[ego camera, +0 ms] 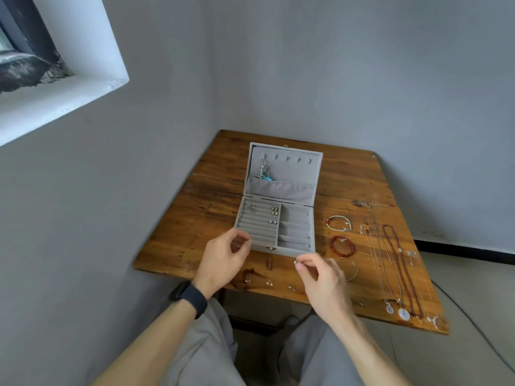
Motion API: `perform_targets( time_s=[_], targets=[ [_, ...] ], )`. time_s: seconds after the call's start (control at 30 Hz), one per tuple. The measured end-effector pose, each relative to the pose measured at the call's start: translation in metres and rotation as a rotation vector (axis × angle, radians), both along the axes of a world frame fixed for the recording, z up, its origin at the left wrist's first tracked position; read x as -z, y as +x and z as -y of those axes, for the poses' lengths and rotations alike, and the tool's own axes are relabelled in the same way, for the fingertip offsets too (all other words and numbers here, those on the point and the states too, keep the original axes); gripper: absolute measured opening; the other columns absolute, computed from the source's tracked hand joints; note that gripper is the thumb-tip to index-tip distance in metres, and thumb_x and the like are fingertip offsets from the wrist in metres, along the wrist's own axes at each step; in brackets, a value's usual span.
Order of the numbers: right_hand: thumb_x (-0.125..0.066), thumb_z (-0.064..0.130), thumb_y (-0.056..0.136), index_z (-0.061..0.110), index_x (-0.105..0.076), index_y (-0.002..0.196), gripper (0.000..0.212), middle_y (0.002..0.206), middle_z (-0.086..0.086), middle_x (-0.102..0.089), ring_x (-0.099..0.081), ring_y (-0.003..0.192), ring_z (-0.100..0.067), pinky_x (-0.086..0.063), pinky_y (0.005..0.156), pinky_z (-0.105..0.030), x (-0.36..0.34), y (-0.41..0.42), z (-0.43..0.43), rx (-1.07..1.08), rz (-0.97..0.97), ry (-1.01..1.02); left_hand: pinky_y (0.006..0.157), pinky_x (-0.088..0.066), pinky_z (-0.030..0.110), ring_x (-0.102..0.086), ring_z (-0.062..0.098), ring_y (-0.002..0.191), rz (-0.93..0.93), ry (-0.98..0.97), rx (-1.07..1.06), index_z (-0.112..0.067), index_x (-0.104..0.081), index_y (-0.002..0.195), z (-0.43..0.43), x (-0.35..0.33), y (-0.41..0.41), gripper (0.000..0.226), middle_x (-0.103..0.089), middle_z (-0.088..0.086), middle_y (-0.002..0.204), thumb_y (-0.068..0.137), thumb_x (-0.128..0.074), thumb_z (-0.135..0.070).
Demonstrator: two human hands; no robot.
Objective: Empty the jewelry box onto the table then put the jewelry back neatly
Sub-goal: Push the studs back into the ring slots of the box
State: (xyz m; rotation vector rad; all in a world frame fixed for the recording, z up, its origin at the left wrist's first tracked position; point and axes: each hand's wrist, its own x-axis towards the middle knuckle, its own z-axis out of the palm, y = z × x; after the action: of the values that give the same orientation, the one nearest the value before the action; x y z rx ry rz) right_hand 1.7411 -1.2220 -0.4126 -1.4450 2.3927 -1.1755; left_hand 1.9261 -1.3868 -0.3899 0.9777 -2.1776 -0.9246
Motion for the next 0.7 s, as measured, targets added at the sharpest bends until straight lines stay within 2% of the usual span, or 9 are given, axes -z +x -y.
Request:
perform_targets(
  time_s=[0.07,0.17,0.27,0.37,0.47,0.6,0.7],
  targets=[
    [-0.07,0.028,0.091,0.03,-0.072,0.101,0.01,0.09,0.03,-0.058,-0.058,0.097,-0.002,-0.041,0.076,-0.011,-0.008,0.0,0.009,-0.025,0.028,-0.016,0.076,-0.045,0.008,-0.06,-0.009,0.094,-0.075,0.103,-0.132,-0.036,-0.065,0.1,0.015,0.003,0.014,0.008,-0.068,-0.021,0.096,0.094,-0.065,-0.031],
    [-0.072,0.027,0.089,0.031,-0.075,0.1,0.012,0.085,0.037,-0.054,-0.06,0.09,0.002,-0.044,0.074,-0.013,-0.021,0.001,0.027,-0.063,0.023,-0.052,0.082,-0.048,0.021,-0.061,-0.003,0.098,-0.163,0.241,-0.35,-0.037,-0.064,0.094,0.034,0.012,0.031,0.009,-0.068,-0.019,0.097,0.092,-0.067,-0.028],
    [-0.071,0.027,0.091,0.034,-0.074,0.104,0.015,0.086,0.037,-0.055,-0.059,0.088,0.011,-0.042,0.071,-0.006,-0.031,-0.001,0.049,-0.111,0.034,-0.004,0.091,-0.053,0.031,-0.062,-0.004,0.096,-0.216,0.315,-0.452,-0.033,-0.064,0.097,0.044,0.023,0.044,0.007,-0.071,-0.016,0.094,0.094,-0.066,-0.027],
    [-0.071,0.023,0.091,0.03,-0.073,0.107,0.017,0.091,0.023,-0.067,-0.06,0.088,0.012,-0.045,0.071,-0.002,-0.036,-0.007,0.077,-0.162,0.047,0.067,0.083,-0.047,0.02,-0.059,-0.017,0.089,-0.204,0.343,-0.403,-0.034,-0.064,0.097,0.047,0.028,0.049,0.006,-0.073,-0.023,0.086,0.094,-0.066,-0.029],
    [-0.074,0.027,0.089,0.026,-0.075,0.102,0.014,0.091,0.016,-0.072,-0.063,0.086,0.008,-0.044,0.071,-0.002,-0.041,-0.014,0.105,-0.164,0.042,0.142,0.077,-0.04,0.012,-0.06,-0.017,0.089,-0.193,0.378,-0.363,-0.034,-0.065,0.097,0.05,0.026,0.05,0.004,-0.072,-0.027,0.087,0.094,-0.066,-0.031],
    [-0.073,0.03,0.09,0.029,-0.077,0.102,0.013,0.097,0.012,-0.074,-0.063,0.087,0.002,-0.046,0.078,-0.014,-0.045,-0.023,0.136,-0.178,-0.026,0.252,0.082,-0.044,0.015,-0.063,-0.008,0.093,-0.176,0.397,-0.349,-0.034,-0.066,0.097,0.052,0.025,0.051,0.003,-0.074,-0.02,0.088,0.093,-0.066,-0.033],
    [-0.068,0.028,0.094,0.029,-0.075,0.107,0.015,0.104,0.01,-0.073,-0.061,0.091,-0.002,-0.044,0.074,-0.014,-0.044,-0.026,0.154,-0.229,-0.094,0.351,0.084,-0.046,0.018,-0.063,-0.007,0.094,-0.167,0.375,-0.336,-0.035,-0.067,0.096,0.052,0.027,0.052,0.003,-0.074,-0.02,0.089,0.093,-0.067,-0.035]
  ],
)
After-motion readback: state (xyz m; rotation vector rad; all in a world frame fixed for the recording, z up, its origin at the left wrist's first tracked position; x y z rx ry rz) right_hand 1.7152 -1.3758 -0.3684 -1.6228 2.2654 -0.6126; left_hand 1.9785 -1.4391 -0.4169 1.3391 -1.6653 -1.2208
